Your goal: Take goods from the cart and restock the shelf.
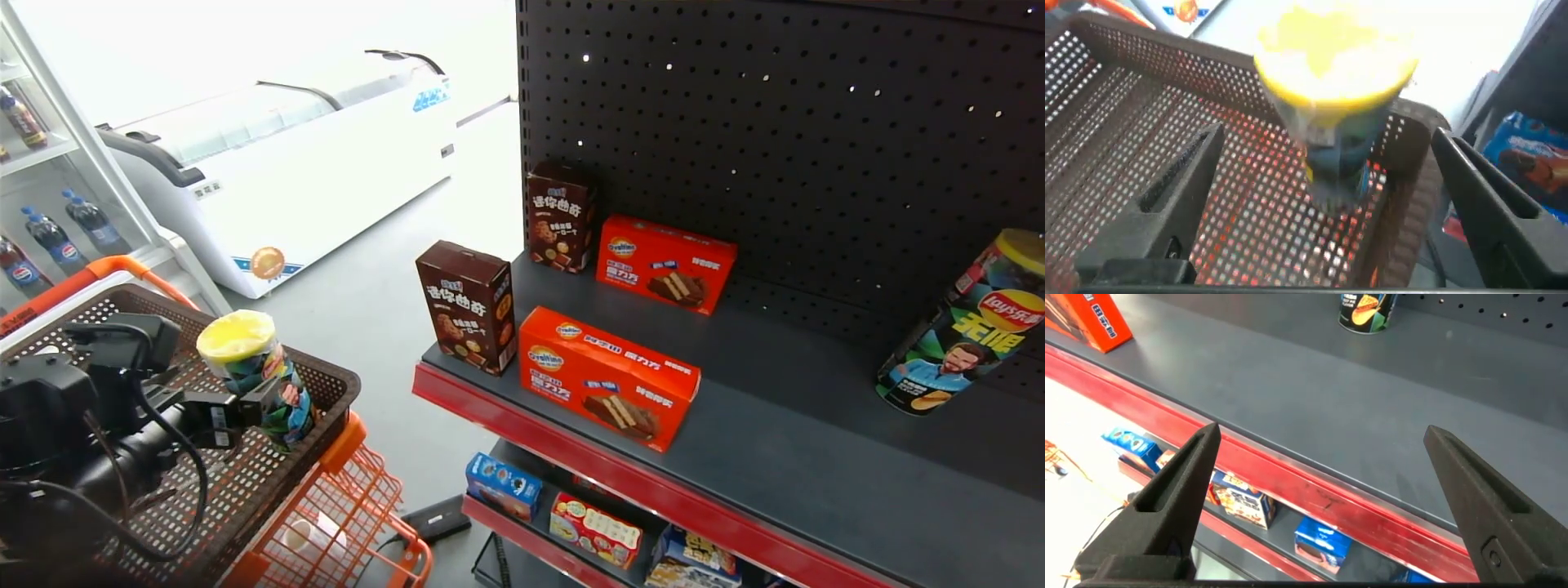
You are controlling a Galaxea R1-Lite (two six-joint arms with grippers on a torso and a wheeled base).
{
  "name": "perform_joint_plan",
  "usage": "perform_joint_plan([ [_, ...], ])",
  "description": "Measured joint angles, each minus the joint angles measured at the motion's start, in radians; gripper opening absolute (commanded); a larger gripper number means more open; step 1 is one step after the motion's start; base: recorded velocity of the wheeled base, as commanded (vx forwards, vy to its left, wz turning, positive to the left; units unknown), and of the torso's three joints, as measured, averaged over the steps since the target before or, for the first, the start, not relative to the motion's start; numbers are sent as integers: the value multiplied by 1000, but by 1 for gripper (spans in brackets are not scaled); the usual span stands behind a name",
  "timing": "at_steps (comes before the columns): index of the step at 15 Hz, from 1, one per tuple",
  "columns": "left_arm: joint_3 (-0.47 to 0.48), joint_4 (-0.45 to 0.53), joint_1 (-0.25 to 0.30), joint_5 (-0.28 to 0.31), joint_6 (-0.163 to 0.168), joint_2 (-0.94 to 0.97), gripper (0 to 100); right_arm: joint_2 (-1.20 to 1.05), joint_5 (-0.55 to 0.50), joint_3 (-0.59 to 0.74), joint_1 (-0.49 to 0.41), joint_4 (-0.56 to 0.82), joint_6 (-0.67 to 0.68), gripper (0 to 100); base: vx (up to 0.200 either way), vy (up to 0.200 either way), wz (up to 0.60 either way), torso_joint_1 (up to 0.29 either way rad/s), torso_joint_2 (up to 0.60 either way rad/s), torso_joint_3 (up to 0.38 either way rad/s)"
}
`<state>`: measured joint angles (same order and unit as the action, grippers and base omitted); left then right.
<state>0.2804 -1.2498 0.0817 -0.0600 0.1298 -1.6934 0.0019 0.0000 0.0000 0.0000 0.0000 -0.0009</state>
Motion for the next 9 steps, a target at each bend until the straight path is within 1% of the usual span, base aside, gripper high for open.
perform_joint_plan([
  [2, 0, -210, -3, 0, 8, -134, 100, 0, 0, 0, 0, 0, 0, 100, 0, 0, 0, 0, 0, 0],
  [3, 2, -297, -5, 0, 21, -198, 100, 0, 0, 0, 0, 0, 0, 100, 0, 0, 0, 0, 0, 0],
  [4, 13, -315, -4, -1, 41, -252, 100, 0, 0, 0, 0, 0, 0, 100, 0, 0, 0, 0, 0, 0],
  [5, 31, -318, -1, -1, 51, -292, 100, 0, 0, 0, 0, 0, 0, 100, 0, 0, 0, 0, 0, 0],
  [9, 134, -320, 13, -2, 55, -391, 100, 0, 0, 0, 0, 0, 0, 100, 0, 0, 0, 0, 0, 0],
])
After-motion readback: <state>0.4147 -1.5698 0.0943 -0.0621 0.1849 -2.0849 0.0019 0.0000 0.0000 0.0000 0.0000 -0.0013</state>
